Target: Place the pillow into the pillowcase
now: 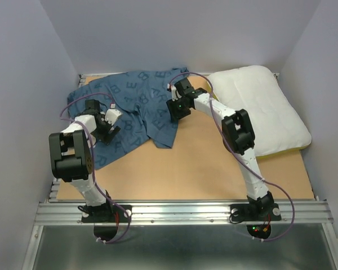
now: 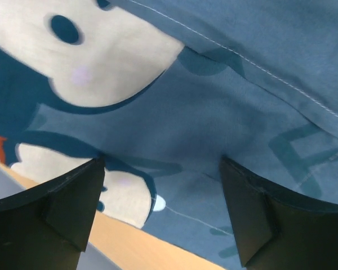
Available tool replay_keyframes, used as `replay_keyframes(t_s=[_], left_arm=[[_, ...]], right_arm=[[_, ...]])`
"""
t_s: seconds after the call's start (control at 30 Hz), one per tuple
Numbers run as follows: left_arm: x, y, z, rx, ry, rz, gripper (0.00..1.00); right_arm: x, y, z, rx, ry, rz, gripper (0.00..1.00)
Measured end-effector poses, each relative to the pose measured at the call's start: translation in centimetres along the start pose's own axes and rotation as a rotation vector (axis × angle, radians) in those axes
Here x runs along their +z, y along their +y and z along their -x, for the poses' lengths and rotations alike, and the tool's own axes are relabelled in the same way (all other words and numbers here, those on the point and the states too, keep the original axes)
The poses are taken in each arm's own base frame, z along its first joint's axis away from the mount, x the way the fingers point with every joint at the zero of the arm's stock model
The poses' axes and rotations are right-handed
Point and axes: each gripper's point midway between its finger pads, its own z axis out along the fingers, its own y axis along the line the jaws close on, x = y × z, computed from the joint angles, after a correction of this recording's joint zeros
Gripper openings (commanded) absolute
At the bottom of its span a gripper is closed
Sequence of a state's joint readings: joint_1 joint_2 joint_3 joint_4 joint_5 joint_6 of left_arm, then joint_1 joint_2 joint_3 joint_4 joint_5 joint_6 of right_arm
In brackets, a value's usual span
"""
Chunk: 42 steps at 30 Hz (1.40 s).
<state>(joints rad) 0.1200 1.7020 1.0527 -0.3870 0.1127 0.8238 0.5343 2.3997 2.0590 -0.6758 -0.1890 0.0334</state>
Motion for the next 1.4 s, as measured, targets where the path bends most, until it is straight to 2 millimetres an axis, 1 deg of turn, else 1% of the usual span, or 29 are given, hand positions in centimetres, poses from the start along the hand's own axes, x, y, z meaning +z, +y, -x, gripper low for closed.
replay_keyframes(t_s=[0.07,0.1,0.13,0.23,0.27,0.3,0.37,0.43,0.47,0.5,0.57,0.6,0.63,0.7,0.73,0.77,0.8,0.87,0.9,0.97,1.03,1.1,1.13,1.17,1.2,1.23,1.3,1.33,1.4], left_arm=[[0.5,0.1,-0.1,0.029,0.002,0.003,0.71],[0.6,0.3,-0.1,0.040,0.000,0.008,0.59],[0.7,0.1,-0.2,0.058,-0.001,0.003,0.54],[1.0,-0.4,-0.3,0.115,-0.002,-0.016,0.23],[1.1,-0.7,-0.2,0.131,-0.005,-0.024,0.06],[1.2,-1.3,-0.2,0.162,-0.006,-0.044,0.00],[1.1,-2.4,0.0,0.223,-0.004,-0.056,0.00],[0.9,-4.6,0.6,0.299,-0.008,-0.079,0.00],[0.4,-7.8,1.8,0.387,-0.027,-0.125,0.00],[0.2,-9.6,2.3,0.432,-0.039,-0.159,0.00],[-1.3,-18.2,4.4,0.631,-0.096,-0.321,0.03],[-1.7,-20.6,4.7,0.683,-0.113,-0.371,0.10],[-2.6,-23.9,5.1,0.760,-0.132,-0.439,0.21],[-5.0,-29.7,5.1,0.866,-0.161,-0.590,0.49],[-6.4,-31.6,5.2,0.895,-0.168,-0.646,0.55],[-7.6,-32.8,5.8,0.902,-0.187,-0.684,0.64],[-9.0,-33.6,7.0,0.879,-0.216,-0.713,0.64],[-11.0,-33.7,9.9,0.834,-0.277,-0.723,0.69],[-12.6,-33.4,12.6,0.801,-0.345,-0.713,0.69],[-14.8,-31.8,16.2,0.736,-0.434,-0.695,0.69],[-16.8,-27.9,20.5,0.630,-0.542,-0.643,0.69],[-17.4,-21.8,24.1,0.493,-0.617,-0.535,0.69],[-17.3,-20.2,24.9,0.459,-0.633,-0.501,0.69],[-16.4,-15.6,26.2,0.365,-0.643,-0.413,0.69],[-16.0,-13.8,26.6,0.327,-0.645,-0.378,0.69],[-14.5,-10.7,27.4,0.264,-0.638,-0.313,0.70],[-12.0,-7.7,28.1,0.195,-0.620,-0.242,0.70],[-9.8,-6.6,28.2,0.160,-0.590,-0.214,0.70],[-5.7,-5.6,28.3,0.106,-0.532,-0.187,0.69]], right_arm=[[0.3,-1.0,0.6,0.009,-0.014,-0.044,0.26],[0.5,-1.6,0.8,0.018,-0.020,-0.067,0.23],[0.6,-2.3,1.2,0.026,-0.030,-0.085,0.20],[0.5,-4.6,2.1,0.045,-0.058,-0.146,0.09],[0.3,-5.5,2.2,0.057,-0.063,-0.167,0.06],[0.0,-6.7,2.4,0.072,-0.069,-0.189,0.04],[-0.7,-9.1,2.7,0.099,-0.081,-0.226,0.04],[-1.4,-11.2,3.0,0.123,-0.095,-0.255,0.04],[-1.7,-12.2,3.1,0.132,-0.103,-0.267,0.04],[-2.0,-13.0,3.4,0.136,-0.116,-0.278,0.05],[-2.9,-14.8,3.9,0.152,-0.143,-0.298,0.06],[-3.2,-15.4,4.1,0.156,-0.152,-0.305,0.07],[-3.7,-15.9,4.4,0.161,-0.167,-0.305,0.10],[-4.6,-16.3,5.1,0.163,-0.192,-0.303,0.25],[-5.2,-16.2,5.6,0.154,-0.206,-0.292,0.57],[-5.9,-15.9,6.2,0.146,-0.225,-0.278,0.69],[-6.6,-15.5,6.7,0.128,-0.239,-0.267,0.82],[-8.0,-14.4,7.7,0.101,-0.275,-0.235,0.86],[-8.8,-13.7,7.9,0.090,-0.284,-0.223,0.87],[-10.7,-12.8,8.0,0.077,-0.308,-0.210,0.87],[-12.7,-11.6,7.5,0.071,-0.321,-0.190,0.86],[-14.4,-10.0,5.9,0.066,-0.315,-0.150,0.85],[-14.7,-9.5,5.4,0.064,-0.314,-0.130,0.85],[-15.3,-8.5,4.0,0.067,-0.305,-0.094,0.85],[-15.6,-7.8,3.1,0.066,-0.293,-0.070,0.85],[-15.7,-6.7,1.5,0.069,-0.265,-0.025,0.85],[-15.5,-5.3,-0.4,0.064,-0.235,0.033,0.85],[-15.3,-4.7,-1.4,0.060,-0.216,0.055,0.84],[-14.1,-2.5,-4.2,0.028,-0.143,0.103,0.83]])
